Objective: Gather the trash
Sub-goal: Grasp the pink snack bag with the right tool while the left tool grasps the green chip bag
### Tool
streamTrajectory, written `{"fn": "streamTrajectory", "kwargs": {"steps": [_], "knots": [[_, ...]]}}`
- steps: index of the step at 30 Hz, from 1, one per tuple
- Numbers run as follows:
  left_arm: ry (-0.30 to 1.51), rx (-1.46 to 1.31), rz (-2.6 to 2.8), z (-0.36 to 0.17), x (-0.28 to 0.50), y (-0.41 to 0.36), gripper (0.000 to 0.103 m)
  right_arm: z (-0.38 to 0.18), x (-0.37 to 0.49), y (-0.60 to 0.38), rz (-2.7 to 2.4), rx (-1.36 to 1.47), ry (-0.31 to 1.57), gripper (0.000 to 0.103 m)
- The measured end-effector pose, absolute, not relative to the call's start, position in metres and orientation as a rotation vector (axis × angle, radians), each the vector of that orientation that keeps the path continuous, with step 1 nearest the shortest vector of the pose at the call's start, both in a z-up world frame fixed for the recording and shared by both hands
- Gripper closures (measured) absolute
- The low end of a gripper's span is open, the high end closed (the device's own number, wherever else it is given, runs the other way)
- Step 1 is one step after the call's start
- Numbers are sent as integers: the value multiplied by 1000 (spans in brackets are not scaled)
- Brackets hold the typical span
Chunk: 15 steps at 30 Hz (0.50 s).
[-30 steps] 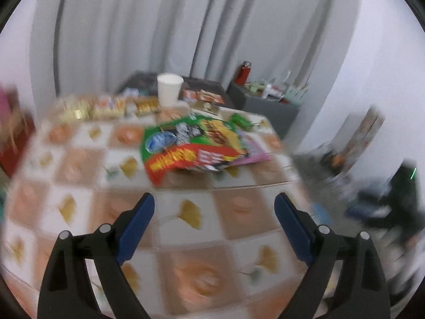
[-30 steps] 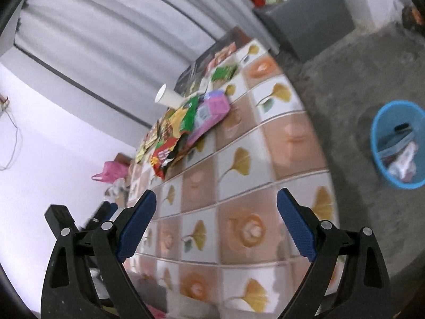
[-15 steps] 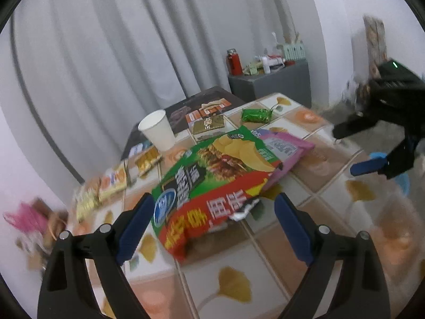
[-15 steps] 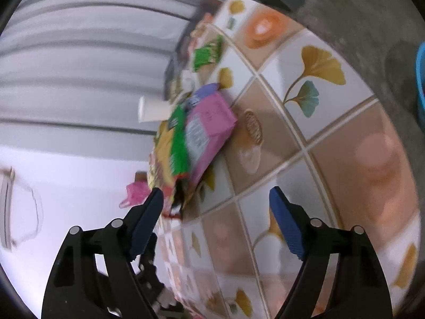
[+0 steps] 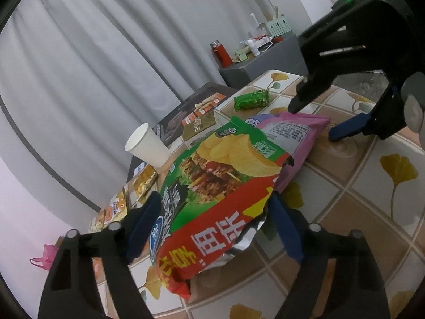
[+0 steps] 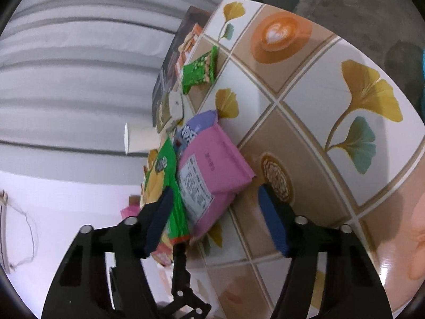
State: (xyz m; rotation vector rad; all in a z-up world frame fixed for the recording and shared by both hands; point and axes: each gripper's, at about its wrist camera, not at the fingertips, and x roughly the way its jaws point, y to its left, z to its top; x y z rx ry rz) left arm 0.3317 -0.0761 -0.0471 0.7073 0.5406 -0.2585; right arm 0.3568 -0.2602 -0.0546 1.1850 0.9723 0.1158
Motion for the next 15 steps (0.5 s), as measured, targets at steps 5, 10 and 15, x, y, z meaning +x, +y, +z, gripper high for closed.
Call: {"fn": "streamTrajectory", "kwargs": {"steps": [5, 10, 15], "knots": [[577, 674, -284, -47, 337, -76, 45, -61, 358, -259, 74, 1214, 960, 61], [600, 638, -307, -43, 338, -76, 65, -68, 354, -261, 72, 1233, 965, 75], [621, 589, -314, -41, 340, -72, 84, -71, 344, -267, 80, 1241, 958, 83]]}}
